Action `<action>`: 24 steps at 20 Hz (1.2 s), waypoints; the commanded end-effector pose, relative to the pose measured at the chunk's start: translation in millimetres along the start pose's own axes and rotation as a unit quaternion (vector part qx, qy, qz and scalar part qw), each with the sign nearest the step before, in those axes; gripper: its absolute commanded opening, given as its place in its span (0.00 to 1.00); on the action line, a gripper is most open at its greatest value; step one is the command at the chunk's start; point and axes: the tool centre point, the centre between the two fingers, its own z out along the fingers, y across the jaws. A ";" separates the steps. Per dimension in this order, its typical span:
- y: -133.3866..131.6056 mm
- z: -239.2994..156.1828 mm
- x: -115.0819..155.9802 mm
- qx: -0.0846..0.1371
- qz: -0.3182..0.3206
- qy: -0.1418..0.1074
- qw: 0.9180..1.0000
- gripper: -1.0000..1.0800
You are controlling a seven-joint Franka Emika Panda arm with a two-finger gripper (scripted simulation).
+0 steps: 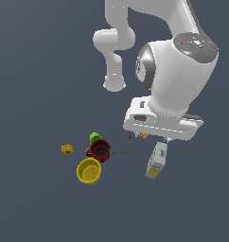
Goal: Pick up a designated object from a clutter of objects.
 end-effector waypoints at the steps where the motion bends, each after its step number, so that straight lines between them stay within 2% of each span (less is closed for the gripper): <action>1: -15.3 10.8 6.5 0.000 0.016 0.002 1.000 0.96; 11: -50.3 37.7 17.4 0.000 0.051 0.007 0.999 0.96; 19: -52.8 43.2 17.4 0.000 0.052 0.006 0.999 0.96; 24: -52.8 63.6 17.3 0.000 0.053 0.007 0.999 0.96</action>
